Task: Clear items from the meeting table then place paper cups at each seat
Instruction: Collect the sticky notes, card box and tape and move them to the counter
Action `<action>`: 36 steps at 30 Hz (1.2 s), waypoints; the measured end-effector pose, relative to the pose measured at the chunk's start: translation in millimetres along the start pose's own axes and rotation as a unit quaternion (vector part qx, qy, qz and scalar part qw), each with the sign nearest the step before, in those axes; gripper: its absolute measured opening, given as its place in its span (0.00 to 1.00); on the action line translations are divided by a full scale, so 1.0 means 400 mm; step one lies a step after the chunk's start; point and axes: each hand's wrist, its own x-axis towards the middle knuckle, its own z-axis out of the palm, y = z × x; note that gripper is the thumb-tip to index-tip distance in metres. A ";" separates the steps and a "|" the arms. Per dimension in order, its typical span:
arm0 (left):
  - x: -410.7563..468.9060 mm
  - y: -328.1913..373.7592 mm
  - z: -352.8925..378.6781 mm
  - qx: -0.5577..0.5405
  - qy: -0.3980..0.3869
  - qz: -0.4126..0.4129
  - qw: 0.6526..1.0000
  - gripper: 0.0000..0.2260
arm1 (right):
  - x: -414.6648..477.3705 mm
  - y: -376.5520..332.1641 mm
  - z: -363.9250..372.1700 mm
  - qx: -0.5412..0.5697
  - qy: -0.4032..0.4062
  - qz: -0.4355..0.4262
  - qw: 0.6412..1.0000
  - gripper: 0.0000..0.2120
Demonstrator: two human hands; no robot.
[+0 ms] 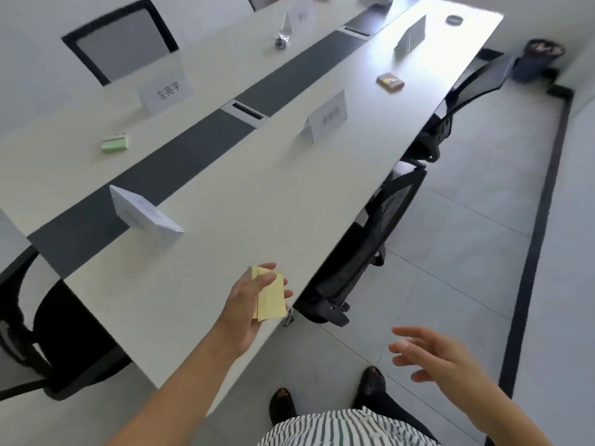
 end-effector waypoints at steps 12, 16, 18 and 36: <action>0.020 -0.198 0.457 0.193 0.002 -0.065 0.979 0.09 | -0.037 0.240 -0.415 0.099 0.100 0.023 0.990 0.09; 0.062 -0.256 0.661 0.213 -0.025 -0.071 0.974 0.09 | -0.023 0.312 -0.605 0.115 0.132 0.033 0.984 0.09; 0.077 -0.271 0.749 0.229 -0.041 -0.075 0.970 0.09 | -0.016 0.332 -0.684 0.128 0.147 0.030 0.980 0.08; 0.620 -0.134 1.264 0.245 -0.081 -0.072 0.964 0.10 | 0.427 0.187 -1.229 0.127 0.183 0.041 0.974 0.09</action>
